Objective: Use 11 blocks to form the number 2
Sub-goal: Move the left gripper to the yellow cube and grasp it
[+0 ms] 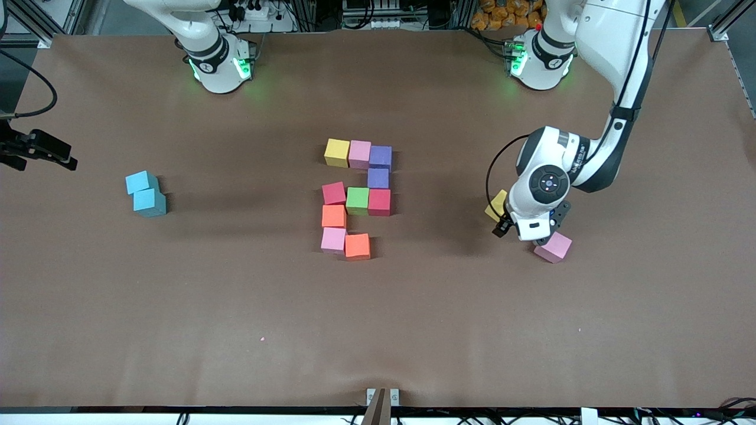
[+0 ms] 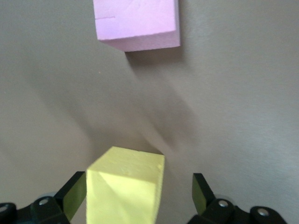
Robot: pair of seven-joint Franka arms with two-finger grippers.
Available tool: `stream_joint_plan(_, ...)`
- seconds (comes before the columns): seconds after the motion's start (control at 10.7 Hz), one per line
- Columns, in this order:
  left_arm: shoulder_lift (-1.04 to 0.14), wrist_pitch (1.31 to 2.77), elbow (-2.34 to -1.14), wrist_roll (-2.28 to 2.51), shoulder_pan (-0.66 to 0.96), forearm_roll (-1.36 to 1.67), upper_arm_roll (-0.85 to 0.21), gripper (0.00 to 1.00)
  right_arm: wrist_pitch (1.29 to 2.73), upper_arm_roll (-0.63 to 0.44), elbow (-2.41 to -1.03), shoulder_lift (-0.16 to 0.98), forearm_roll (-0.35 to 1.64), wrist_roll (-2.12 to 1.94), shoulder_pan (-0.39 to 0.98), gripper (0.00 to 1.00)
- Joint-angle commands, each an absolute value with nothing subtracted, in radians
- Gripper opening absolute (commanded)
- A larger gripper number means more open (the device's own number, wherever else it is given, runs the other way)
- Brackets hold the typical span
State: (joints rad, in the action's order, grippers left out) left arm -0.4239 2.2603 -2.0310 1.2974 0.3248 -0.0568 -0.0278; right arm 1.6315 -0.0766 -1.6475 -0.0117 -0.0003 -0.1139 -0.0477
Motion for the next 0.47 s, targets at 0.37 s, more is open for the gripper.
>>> stream_joint_plan(0.37,-0.391,2.372,-2.161,1.241,0.311,-0.048,-0.043,1.0,1.643,-0.078,-1.658,-0.032,-0.018,-0.106,-0.021,1.0)
